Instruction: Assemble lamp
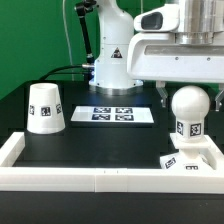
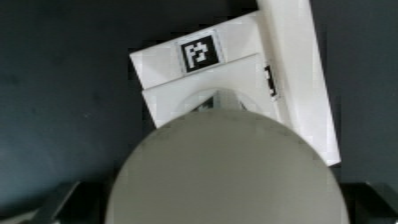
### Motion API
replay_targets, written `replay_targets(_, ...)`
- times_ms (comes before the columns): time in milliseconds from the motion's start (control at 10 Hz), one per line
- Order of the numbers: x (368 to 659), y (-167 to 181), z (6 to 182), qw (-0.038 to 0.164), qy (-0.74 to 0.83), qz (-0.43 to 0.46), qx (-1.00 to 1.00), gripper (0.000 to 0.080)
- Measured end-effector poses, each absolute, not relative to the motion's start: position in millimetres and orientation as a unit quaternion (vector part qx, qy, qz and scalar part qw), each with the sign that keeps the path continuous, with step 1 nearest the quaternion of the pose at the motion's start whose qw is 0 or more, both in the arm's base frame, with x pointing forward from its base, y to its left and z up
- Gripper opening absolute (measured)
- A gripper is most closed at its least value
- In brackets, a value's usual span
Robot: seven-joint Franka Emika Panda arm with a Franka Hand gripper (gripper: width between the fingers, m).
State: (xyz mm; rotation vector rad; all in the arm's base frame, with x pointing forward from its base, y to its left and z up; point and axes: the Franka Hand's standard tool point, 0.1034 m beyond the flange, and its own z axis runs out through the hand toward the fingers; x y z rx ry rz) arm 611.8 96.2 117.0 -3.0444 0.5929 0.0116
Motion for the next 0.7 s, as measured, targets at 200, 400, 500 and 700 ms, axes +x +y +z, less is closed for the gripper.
replay_targets(200,610.8,96.8,116.5,0.022,0.269,0.008,-0.963,0.0579)
replay_targets(400,609.9,98.4,115.8,0.022,0.328,0.011,-0.944,0.0579)
replay_targets(500,609.8,98.8,115.8,0.022,0.353,0.012,-0.935,0.0579)
replay_targets(700,608.5,99.9,115.0,0.024,0.415,0.017,-0.909,0.0579)
